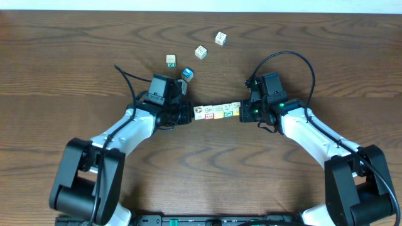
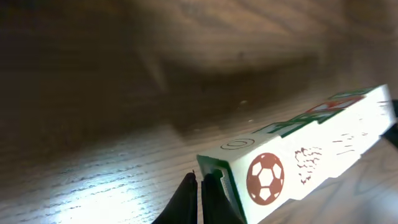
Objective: Lift 5 blocks
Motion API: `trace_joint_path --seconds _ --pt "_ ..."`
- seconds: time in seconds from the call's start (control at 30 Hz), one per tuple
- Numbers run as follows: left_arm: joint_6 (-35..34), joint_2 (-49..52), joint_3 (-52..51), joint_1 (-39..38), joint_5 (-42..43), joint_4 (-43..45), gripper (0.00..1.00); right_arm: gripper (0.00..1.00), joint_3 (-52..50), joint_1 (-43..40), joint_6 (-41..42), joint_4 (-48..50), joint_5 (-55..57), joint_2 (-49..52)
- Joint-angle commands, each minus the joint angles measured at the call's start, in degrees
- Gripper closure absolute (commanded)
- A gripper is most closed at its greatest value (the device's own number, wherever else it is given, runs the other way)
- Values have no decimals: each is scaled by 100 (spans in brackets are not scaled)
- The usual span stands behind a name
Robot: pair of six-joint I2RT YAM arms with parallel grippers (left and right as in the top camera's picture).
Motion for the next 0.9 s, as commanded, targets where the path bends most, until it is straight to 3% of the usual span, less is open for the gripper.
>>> trace_joint_path --seconds 0.0,0.87 --pt "72 35 9 -435 879 203 93 99 164 354 55 138 -1360 -7" --pt "76 98 9 -452 704 243 93 99 162 590 57 240 -1296 424"
